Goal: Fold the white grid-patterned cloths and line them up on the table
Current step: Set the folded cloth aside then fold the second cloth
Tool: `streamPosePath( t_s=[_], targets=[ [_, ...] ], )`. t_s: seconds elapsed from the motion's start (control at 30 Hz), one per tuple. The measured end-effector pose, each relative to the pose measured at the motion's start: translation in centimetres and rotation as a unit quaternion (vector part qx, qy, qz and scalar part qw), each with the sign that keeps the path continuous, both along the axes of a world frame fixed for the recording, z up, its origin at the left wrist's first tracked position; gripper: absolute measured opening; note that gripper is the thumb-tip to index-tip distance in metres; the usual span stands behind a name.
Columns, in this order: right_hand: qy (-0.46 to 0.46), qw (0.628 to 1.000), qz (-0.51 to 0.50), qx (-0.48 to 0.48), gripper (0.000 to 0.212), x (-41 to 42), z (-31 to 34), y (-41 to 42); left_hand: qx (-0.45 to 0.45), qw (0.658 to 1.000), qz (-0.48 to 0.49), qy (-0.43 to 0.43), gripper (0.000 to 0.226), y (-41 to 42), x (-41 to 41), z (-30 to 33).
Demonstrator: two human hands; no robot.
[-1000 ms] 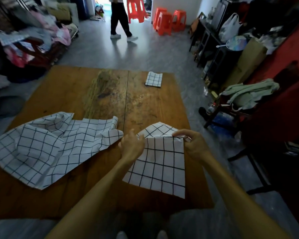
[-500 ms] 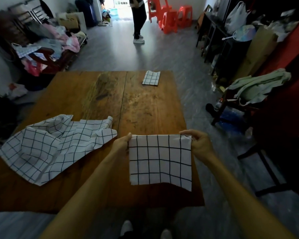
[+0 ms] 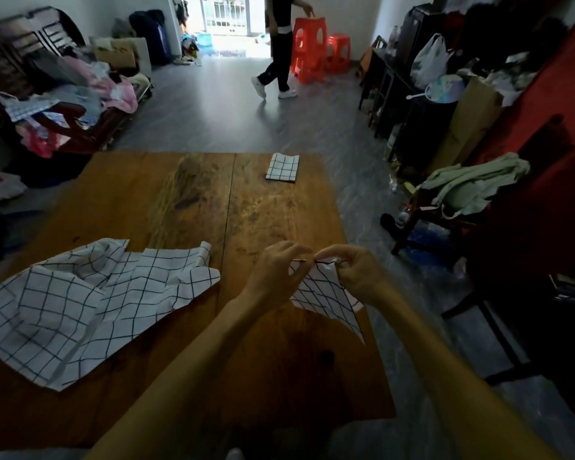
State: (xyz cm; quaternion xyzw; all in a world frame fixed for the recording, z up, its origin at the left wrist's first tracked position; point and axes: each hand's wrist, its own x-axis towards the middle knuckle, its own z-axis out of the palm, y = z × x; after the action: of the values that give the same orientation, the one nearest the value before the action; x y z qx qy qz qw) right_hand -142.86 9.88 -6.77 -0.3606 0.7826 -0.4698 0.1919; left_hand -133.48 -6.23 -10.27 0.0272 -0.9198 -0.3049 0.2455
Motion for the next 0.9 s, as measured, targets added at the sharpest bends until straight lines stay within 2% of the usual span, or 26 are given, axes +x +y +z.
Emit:
streamPosePath(
  t_s=[0.07, 0.17, 0.33, 0.37, 0.47, 0.5, 0.53, 0.63, 0.7, 0.8, 0.9],
  targets=[
    [0.004, 1.0, -0.006, -0.008, 0.036, -0.2, 0.1, -0.1, -0.021, 0.999, -0.013, 0.028, 0.019, 0.1, -0.1, 0.2],
    [-0.003, 1.0, -0.02, -0.003, 0.026, -0.6, 0.1, 0.1, -0.022, 0.998, -0.03, 0.05, 0.014, -0.1, -0.2, 0.4],
    [-0.014, 0.999, -0.03, -0.014, 0.023, -0.3, -0.3, 0.4, -0.011, 0.998, -0.057, 0.035, 0.011, -0.6, -0.6, 0.4],
    [-0.027, 0.999, -0.037, -0.022, 0.026, -0.2, -0.3, 0.5, -0.008, 0.998, -0.056, 0.026, 0.012, -0.7, -0.6, 0.3],
    [-0.054, 0.995, -0.065, -0.045, 0.057, -0.1, -0.7, 0.7, -0.001, 0.998, -0.057, 0.008, 0.012, -1.0, -0.5, -0.5],
    [-0.058, 0.995, -0.07, -0.046, 0.059, -0.2, -0.7, 0.8, 0.0, 0.999, -0.054, 0.005, 0.013, -1.1, -0.5, -0.7],
    [-0.059, 0.995, -0.071, -0.045, 0.053, -0.2, -0.8, 0.7, 0.001, 0.999, -0.051, 0.002, 0.013, -1.2, -0.5, -0.8],
    [-0.025, 0.996, -0.076, -0.031, 0.015, -0.2, -1.3, -0.1, 0.01, 0.999, -0.04, -0.001, 0.013, -1.4, -0.4, -0.9],
    [-0.006, 0.995, -0.092, -0.034, 0.01, -0.1, -1.7, -0.7, 0.023, 0.999, -0.037, 0.002, 0.012, -1.3, -0.3, -0.9],
    [-0.025, 0.991, -0.118, -0.058, 0.01, 0.1, -1.6, -1.4, 0.05, 0.998, -0.023, 0.003, 0.019, -1.4, -0.2, -0.8],
    [-0.028, 0.989, -0.127, -0.075, 0.009, -0.1, -1.2, -1.7, 0.044, 0.998, -0.003, 0.036, 0.011, -1.9, -0.3, -0.9]
  ],
)
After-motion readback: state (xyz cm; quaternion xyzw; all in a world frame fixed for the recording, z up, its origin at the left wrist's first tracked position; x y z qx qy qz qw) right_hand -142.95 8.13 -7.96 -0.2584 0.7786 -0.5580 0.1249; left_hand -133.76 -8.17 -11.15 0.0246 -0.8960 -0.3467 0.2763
